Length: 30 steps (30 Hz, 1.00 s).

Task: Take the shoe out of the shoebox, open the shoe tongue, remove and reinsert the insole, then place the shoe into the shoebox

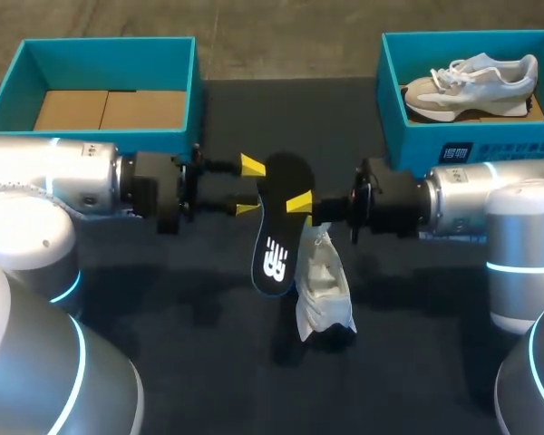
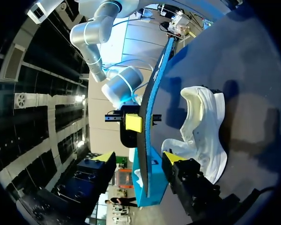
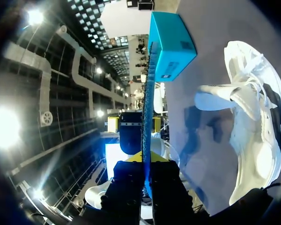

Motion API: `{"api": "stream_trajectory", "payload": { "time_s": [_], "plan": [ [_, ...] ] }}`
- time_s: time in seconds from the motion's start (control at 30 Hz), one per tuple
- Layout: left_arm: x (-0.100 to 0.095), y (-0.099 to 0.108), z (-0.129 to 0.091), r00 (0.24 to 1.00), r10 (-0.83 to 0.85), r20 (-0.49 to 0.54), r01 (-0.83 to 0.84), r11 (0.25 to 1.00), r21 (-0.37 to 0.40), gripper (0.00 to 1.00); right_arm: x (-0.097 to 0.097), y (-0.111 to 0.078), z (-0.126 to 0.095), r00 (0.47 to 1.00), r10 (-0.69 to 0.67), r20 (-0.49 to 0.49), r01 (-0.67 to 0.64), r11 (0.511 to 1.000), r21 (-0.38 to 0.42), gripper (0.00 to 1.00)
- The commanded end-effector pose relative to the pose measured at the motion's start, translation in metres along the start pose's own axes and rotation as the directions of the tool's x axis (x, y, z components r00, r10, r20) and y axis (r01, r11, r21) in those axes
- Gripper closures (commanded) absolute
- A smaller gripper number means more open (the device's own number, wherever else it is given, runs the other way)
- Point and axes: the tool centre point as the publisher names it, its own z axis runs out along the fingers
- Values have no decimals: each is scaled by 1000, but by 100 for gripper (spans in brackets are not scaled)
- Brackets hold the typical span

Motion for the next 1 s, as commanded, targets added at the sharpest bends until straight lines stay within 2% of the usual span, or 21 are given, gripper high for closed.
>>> {"api": "stream_trajectory", "payload": {
  "time_s": [0.03,0.13,0.63,0.73,0.77,0.8,1.0],
  "plan": [
    [2,2,9,1000,3,8,-3,1000,2,45,-2,1,4,1000,0,-1,0,1000,-3,100],
    [2,2,14,1000,3,12,-4,1000,6,51,-3,1,3,1000,-1,-5,1,1000,-4,100],
    [6,2,25,1000,12,1,-12,1000,23,65,-5,5,1,1000,6,-12,-6,1000,-11,100],
    [6,2,27,1000,14,-3,-14,1000,23,77,-5,5,1,1000,7,-12,-7,1000,-11,100],
    [6,3,27,1000,14,-4,-14,1000,22,91,-5,6,1,1000,7,-13,-7,1000,-11,100],
    [7,3,28,1000,14,-5,-14,1000,22,100,-5,6,1,1000,8,-14,-8,1000,-11,100],
    [8,1,29,1000,21,-8,-21,999,31,100,-7,5,0,1000,16,-19,-16,1000,-23,100]
  ]
}}
